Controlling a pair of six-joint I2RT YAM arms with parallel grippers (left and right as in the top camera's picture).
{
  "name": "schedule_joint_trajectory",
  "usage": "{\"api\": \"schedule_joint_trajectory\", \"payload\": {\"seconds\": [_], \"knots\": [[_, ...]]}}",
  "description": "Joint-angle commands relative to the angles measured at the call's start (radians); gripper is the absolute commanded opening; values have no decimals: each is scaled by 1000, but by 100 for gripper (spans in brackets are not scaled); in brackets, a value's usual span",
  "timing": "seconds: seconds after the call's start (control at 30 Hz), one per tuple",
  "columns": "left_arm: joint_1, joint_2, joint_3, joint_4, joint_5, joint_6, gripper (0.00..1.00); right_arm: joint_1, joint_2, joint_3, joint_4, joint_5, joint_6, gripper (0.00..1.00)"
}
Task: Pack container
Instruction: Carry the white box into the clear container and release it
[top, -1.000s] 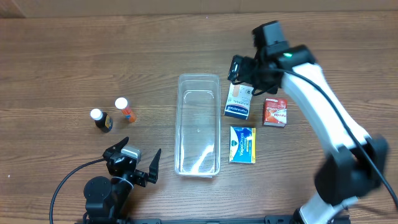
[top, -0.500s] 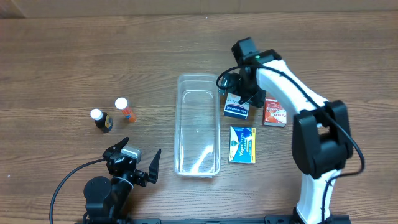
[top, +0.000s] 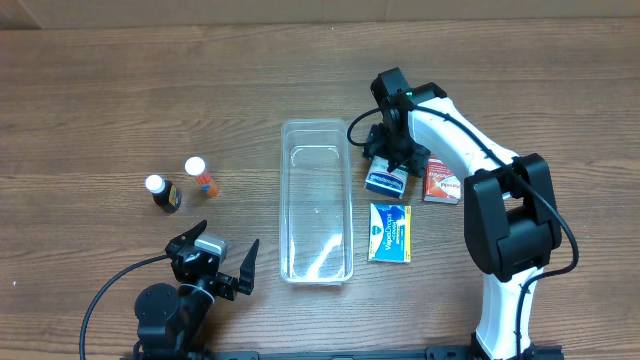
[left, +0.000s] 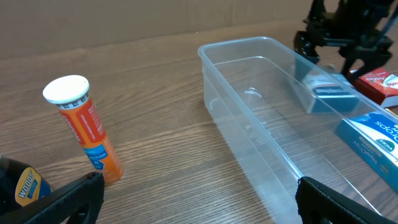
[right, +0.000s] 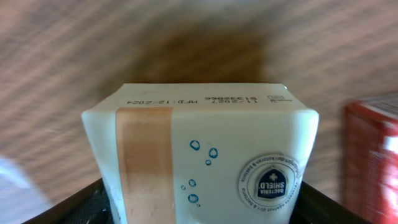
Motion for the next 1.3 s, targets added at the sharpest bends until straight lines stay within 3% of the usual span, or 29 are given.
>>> {"api": "schedule_joint_trajectory", "payload": {"seconds": [0.0,0.07,0.23,0.33,0.47,0.6,0.73,0.97,1.0,1.1,1.27], "knots": [[6,-7,-5,7,11,19,100,-14,-47,67,-63,76,-10,77],[6,-7,-5,7,11,19,100,-11,-89,132,-109,76,-59,71],[6,-7,-5,7,11,19,100,64,-230,342,-216,77,-140,70],[6,-7,-5,7,11,19,100,142,-294,381,-212,74,-140,70],[6,-7,-5,7,11,19,100,302,-284,342,-203,74,-139,68],[6,-7,-5,7,11,19,100,402,-235,187,-107,75,-120,68],[6,-7,-5,7,11,19,100,410,-171,88,-11,78,-109,68],[6,-7,-5,7,11,19,100,393,-116,85,130,77,-101,68],[6,-7,-5,7,11,19,100,393,-116,85,152,74,-101,69],[6,-7,-5,7,11,19,100,392,-116,85,179,75,-101,87],[6,-7,-5,7,11,19,100,392,-153,119,174,91,-102,88]]}}
